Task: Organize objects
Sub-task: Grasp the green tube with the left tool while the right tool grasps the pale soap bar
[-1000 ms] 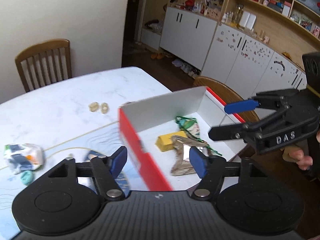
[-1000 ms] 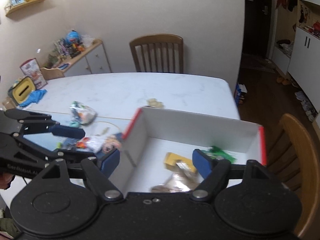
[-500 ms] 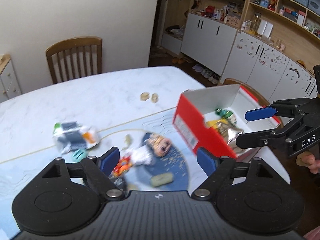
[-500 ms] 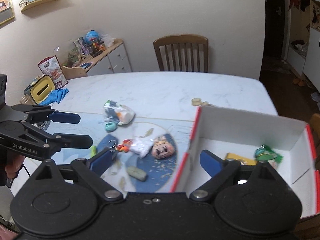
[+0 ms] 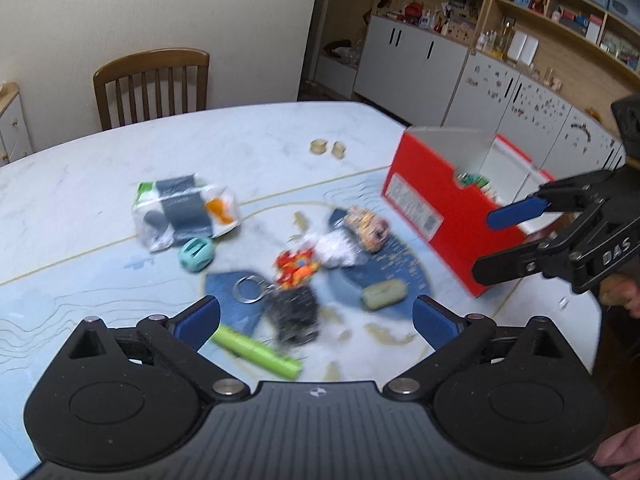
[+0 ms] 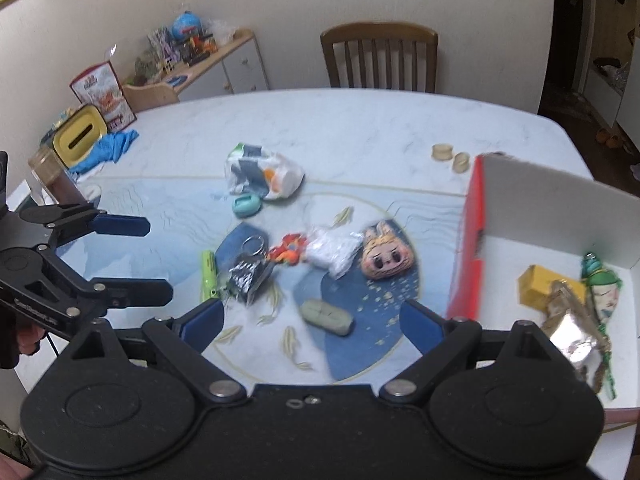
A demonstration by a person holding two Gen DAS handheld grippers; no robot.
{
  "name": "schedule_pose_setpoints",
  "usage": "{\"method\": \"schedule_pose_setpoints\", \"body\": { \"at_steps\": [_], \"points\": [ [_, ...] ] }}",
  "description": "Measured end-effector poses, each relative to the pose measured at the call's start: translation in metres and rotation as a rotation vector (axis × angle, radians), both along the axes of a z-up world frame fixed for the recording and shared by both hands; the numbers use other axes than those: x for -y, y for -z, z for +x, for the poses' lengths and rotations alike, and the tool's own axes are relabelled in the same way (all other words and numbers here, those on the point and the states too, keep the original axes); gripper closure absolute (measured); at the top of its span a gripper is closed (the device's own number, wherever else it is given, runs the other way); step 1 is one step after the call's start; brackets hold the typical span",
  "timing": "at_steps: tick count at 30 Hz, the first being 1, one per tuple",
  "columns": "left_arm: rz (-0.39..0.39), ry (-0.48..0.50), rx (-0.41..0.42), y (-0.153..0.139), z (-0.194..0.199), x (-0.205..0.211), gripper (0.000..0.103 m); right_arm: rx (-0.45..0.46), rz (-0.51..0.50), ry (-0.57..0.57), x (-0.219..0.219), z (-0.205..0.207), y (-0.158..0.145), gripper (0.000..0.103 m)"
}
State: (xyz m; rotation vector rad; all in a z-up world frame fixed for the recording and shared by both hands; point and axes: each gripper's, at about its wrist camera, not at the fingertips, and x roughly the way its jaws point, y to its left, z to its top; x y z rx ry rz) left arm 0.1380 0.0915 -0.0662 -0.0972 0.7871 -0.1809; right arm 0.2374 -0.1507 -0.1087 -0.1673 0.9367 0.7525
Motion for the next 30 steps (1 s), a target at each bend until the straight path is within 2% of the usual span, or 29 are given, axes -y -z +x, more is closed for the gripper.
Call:
{"method": "schedule_pose_setpoints", "body": {
  "at_steps": [13, 24, 30],
  "points": [
    [0.069, 0.067, -0.029, 0.055, 0.016, -0.028, 0.000, -0.035, -0.097, 0.074, -0.047, 0.006, 0.049, 0.014],
    [0.140, 0.129, -0.028, 0.078, 0.028, -0.021, 0.000, -0.059, -0.151, 0.191, -0.058, 0.025, 0.079, 0.020],
    [0.130, 0.111, -0.032, 0.084, 0.030, -0.022, 0.000, -0.077, -0.157, 0.225, -0.061, 0.029, 0.087, 0.025]
  ]
}}
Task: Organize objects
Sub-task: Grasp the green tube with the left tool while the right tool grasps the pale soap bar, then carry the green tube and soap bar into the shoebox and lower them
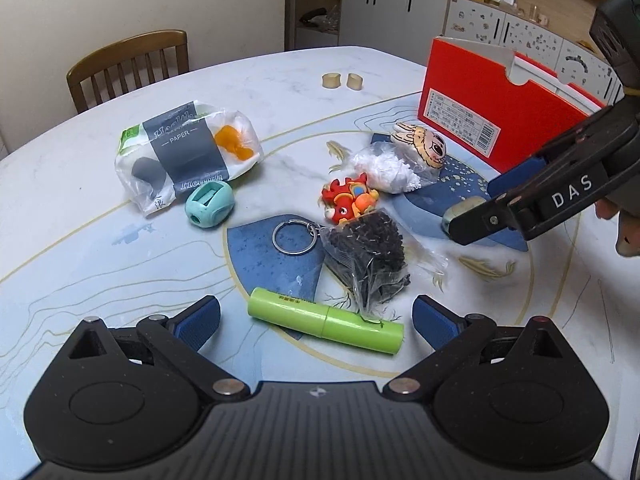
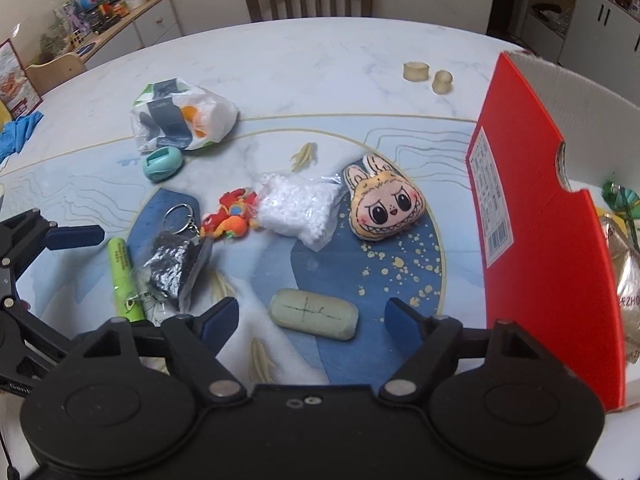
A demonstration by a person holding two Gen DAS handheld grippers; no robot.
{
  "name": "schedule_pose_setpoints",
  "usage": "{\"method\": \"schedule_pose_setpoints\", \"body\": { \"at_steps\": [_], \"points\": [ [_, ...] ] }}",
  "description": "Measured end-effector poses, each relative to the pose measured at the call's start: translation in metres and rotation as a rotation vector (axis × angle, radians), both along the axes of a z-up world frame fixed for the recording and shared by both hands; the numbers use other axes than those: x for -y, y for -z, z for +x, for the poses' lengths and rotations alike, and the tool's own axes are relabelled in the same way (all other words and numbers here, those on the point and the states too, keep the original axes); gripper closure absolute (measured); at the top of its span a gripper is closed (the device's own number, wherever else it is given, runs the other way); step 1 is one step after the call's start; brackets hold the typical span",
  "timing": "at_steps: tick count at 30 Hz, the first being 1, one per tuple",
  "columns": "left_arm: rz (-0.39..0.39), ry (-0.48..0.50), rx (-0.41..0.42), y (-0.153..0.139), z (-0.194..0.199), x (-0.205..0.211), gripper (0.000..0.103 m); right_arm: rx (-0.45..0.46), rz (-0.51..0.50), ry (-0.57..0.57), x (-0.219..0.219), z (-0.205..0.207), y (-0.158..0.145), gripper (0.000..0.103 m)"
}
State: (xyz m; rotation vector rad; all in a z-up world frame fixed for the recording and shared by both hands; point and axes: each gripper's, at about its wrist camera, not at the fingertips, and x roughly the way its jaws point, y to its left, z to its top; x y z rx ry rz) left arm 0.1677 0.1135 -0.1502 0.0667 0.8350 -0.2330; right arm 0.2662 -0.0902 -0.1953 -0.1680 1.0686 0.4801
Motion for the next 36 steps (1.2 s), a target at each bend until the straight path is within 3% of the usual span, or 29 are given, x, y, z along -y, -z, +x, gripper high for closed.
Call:
{"method": "schedule_pose_setpoints", "body": {
  "at_steps": [9, 14, 17, 26, 36],
  "points": [
    [0.014, -0.012, 0.021, 0.002, -0.004, 0.003, 0.002, -0.020, -0.009, 0.039, 0.000, 0.002, 0.007, 0.035],
    [0.000, -0.022, 0.012, 0.001, -0.003, 0.002, 0.019, -0.007, -0.014, 0.023, -0.004, 0.000, 0.007, 0.045],
    [0.000, -0.023, 0.009, 0.000, -0.003, 0.002, 0.021, -0.001, -0.025, 0.019, -0.006, -0.002, 0.007, 0.052],
    [-0.028, -0.058, 0.012, -0.011, -0.009, 0.005, 0.021, 0.000, -0.011, -0.006, 0.002, -0.009, -0.001, 0.053],
    [-0.066, -0.080, 0.047, -0.053, -0.024, 0.019, 0.021, 0.014, 0.080, -0.056, 0.026, -0.022, -0.046, 0.053]
  ]
}}
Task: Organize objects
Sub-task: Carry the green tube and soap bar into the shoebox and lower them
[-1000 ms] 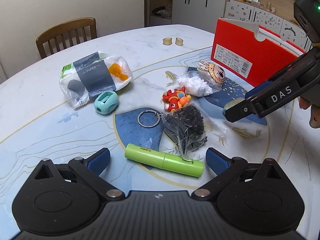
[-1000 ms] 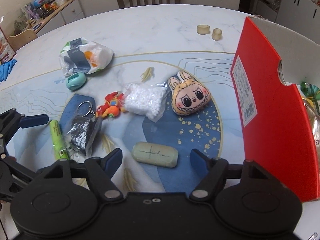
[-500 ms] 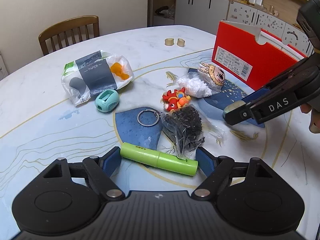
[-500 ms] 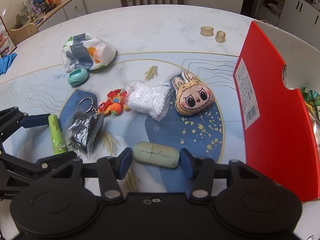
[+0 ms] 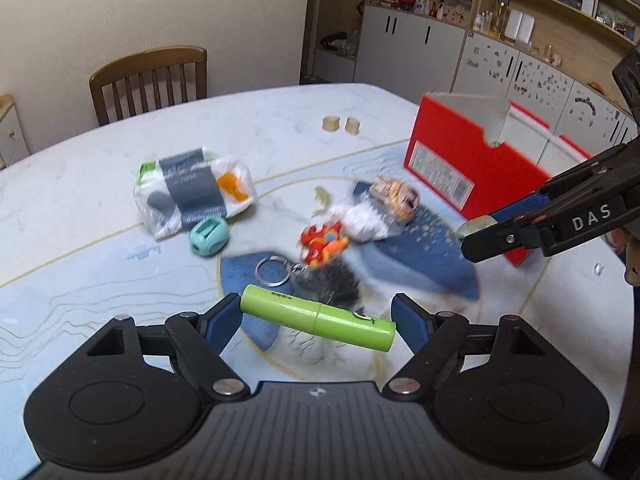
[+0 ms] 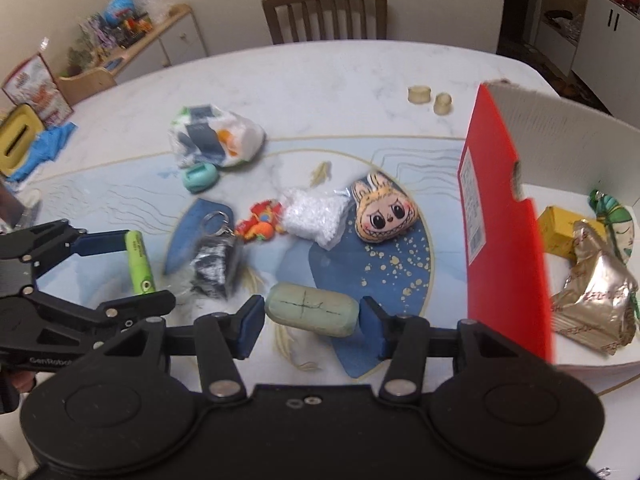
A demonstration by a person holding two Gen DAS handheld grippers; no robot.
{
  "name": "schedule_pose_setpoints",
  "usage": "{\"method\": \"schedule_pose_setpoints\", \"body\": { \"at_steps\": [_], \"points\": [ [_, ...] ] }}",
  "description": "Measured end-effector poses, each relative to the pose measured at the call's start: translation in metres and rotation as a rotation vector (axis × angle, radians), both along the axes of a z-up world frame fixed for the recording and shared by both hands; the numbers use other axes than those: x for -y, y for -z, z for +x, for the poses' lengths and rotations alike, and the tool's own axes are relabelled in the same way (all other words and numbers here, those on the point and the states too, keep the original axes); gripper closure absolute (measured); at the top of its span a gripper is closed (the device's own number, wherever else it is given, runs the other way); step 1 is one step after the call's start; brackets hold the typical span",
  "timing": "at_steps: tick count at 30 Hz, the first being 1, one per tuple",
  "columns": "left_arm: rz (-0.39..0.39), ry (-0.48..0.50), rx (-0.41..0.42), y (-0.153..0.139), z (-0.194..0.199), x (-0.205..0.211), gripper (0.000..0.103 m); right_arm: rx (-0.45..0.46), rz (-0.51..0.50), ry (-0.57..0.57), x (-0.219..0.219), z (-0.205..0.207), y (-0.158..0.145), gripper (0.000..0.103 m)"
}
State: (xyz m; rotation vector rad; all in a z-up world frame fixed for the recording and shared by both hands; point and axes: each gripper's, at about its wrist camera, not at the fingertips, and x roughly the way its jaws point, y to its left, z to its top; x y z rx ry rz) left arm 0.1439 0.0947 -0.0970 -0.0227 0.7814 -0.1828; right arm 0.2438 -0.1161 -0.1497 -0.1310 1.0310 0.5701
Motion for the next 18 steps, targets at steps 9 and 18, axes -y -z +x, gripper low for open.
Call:
{"method": "schedule_pose_setpoints", "body": {
  "at_steps": [9, 18],
  "points": [
    [-0.029, -0.010, 0.035, -0.048, 0.003, 0.035, 0.021, 0.039, 0.070, -0.040, 0.037, -0.004, -0.042, 0.052],
    [-0.027, 0.015, 0.045, -0.080, 0.017, 0.087, 0.021, 0.078, 0.106, -0.034, 0.092, 0.008, -0.069, 0.052]
  ]
}}
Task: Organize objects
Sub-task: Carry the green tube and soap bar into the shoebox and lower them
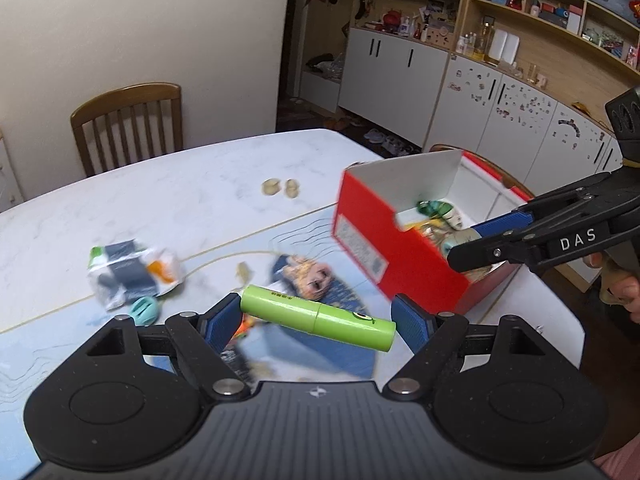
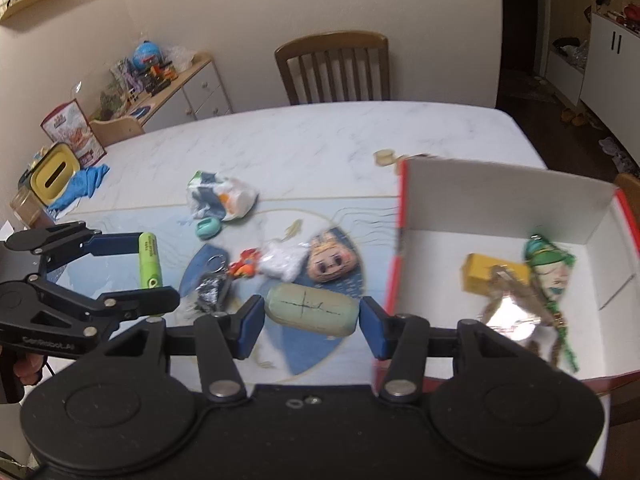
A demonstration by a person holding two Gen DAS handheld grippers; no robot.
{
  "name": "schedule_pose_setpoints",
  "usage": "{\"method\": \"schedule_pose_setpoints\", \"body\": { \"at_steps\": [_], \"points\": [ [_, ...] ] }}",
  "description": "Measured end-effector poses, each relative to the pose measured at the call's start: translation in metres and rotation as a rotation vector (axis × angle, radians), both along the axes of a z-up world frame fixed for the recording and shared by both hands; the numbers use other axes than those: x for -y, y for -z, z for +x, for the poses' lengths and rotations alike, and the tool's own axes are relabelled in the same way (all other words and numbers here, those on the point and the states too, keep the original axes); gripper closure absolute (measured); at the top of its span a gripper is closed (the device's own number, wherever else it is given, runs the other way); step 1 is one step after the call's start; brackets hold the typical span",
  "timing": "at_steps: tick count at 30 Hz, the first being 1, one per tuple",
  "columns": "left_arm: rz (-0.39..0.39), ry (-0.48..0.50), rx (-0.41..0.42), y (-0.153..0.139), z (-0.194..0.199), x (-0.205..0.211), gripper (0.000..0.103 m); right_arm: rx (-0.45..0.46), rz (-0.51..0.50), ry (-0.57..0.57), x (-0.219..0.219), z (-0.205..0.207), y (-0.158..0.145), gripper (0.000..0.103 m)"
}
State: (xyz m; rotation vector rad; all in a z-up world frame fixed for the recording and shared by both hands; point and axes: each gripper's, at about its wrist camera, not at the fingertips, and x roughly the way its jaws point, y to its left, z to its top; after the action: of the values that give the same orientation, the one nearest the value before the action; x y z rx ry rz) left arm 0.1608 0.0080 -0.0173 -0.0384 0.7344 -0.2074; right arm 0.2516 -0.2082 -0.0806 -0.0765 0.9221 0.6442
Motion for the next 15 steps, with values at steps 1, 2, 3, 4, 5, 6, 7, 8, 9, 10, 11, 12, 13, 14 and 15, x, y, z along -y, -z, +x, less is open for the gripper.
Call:
{"method": "schedule_pose_setpoints", "body": {
  "at_steps": [1, 2, 3, 4, 5, 6, 7, 8, 9, 10, 11, 12, 13, 14, 15],
  "points": [
    [-0.001, 0.002, -0.001, -0.002, 0.003, 0.006, 0.021, 0.004, 0.002, 0.002, 0.007, 0.002, -0.002, 0.052],
    [-0.003, 0.004, -0.002, -0.004, 0.006, 0.011, 0.021, 0.010, 0.003, 0.006, 0.014, 0.005, -0.004, 0.052],
    [-0.007, 0.007, -0.001, -0.005, 0.008, 0.017, 0.021, 0.014, 0.004, 0.012, 0.022, 0.007, -0.005, 0.052],
    [-0.010, 0.011, -0.001, -0.006, 0.011, 0.022, 0.021, 0.018, 0.006, 0.017, 0.031, 0.009, -0.006, 0.052],
    [-0.009, 0.014, -0.001, -0.008, 0.015, 0.029, 0.021, 0.021, 0.005, 0.022, 0.039, 0.012, -0.007, 0.052],
    [-0.007, 0.018, 0.001, -0.008, 0.017, 0.035, 0.021, 0.026, 0.004, 0.031, 0.048, 0.014, -0.008, 0.052],
    [-0.004, 0.023, 0.002, -0.009, 0.021, 0.041, 0.021, 0.029, 0.001, 0.038, 0.056, 0.017, -0.009, 0.052],
    [-0.002, 0.029, 0.002, -0.010, 0.024, 0.048, 0.021, 0.031, -0.002, 0.047, 0.065, 0.020, -0.009, 0.052],
    [0.000, 0.034, 0.004, -0.010, 0.028, 0.055, 0.021, 0.032, -0.006, 0.055, 0.073, 0.023, -0.008, 0.052],
    [0.001, 0.039, 0.005, -0.011, 0.032, 0.062, 0.021, 0.034, -0.011, 0.065, 0.082, 0.026, -0.008, 0.052],
    [0.002, 0.043, 0.005, -0.012, 0.036, 0.069, 0.021, 0.036, -0.014, 0.073, 0.090, 0.029, -0.008, 0.052],
    [0.003, 0.047, 0.006, -0.012, 0.040, 0.075, 0.021, 0.038, -0.017, 0.080, 0.098, 0.031, -0.007, 0.052],
    [0.004, 0.050, 0.006, -0.012, 0.045, 0.082, 0.021, 0.040, -0.021, 0.086, 0.105, 0.034, -0.006, 0.052],
    [0.006, 0.051, 0.005, -0.013, 0.050, 0.090, 0.021, 0.044, -0.024, 0.091, 0.113, 0.037, -0.006, 0.052],
    [0.006, 0.053, 0.005, -0.012, 0.054, 0.097, 0.021, 0.047, -0.026, 0.096, 0.119, 0.040, -0.005, 0.052]
  ]
}}
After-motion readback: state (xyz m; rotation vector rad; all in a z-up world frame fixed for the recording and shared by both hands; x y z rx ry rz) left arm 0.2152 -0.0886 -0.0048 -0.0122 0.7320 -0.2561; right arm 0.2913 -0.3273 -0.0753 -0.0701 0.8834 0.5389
